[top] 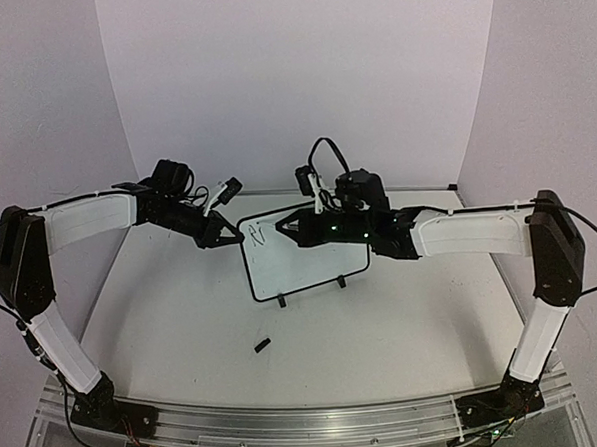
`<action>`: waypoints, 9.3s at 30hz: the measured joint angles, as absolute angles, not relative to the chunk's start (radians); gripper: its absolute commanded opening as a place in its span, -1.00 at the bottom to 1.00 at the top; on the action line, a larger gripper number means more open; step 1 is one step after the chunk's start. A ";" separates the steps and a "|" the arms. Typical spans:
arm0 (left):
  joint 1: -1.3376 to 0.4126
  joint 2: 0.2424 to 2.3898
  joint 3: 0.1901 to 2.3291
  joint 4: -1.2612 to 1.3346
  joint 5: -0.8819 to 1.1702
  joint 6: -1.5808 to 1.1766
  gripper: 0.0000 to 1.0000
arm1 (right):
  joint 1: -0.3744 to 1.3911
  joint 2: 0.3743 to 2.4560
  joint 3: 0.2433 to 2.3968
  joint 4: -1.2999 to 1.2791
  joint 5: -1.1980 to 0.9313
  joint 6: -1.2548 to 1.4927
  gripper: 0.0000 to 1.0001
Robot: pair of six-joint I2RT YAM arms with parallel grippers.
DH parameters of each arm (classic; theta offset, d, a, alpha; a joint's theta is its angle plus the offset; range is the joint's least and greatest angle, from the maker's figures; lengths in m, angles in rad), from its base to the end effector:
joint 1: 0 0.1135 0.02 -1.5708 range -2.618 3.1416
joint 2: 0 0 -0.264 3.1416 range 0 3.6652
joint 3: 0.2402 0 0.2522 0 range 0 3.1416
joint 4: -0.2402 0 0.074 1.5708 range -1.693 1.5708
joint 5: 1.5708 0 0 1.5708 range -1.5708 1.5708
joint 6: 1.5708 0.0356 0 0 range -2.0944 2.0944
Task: Write a sentence on the whiteboard
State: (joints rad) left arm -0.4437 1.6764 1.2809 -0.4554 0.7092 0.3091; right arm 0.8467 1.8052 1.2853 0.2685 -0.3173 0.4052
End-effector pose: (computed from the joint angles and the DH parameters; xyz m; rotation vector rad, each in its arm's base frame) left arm 0.3184 -0.1770 0.2611 1.1539 2.0395 -0.9161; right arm 0.2753 0.3281 0.2738 -0.6658 1.8574 1.1437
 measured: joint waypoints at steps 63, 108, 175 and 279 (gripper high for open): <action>-0.449 1.677 1.283 -0.456 0.704 0.313 -1.00 | 0.808 1.801 1.230 0.304 -0.331 0.401 -1.00; -0.449 1.677 1.283 -0.456 0.703 0.313 -1.00 | 0.813 1.818 1.166 0.270 -0.324 0.397 -1.00; -0.455 1.679 1.290 -0.463 0.696 0.314 -1.00 | 0.791 1.748 1.142 0.285 -0.270 0.398 -1.00; -0.459 1.679 1.290 -0.463 0.694 0.315 -1.00 | 0.776 1.710 1.060 0.291 -0.248 0.394 -1.00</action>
State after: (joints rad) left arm -0.4593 1.6791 1.2902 -0.4633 0.6941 0.3149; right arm 0.7755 1.7098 1.0599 0.2905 -0.2477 0.3939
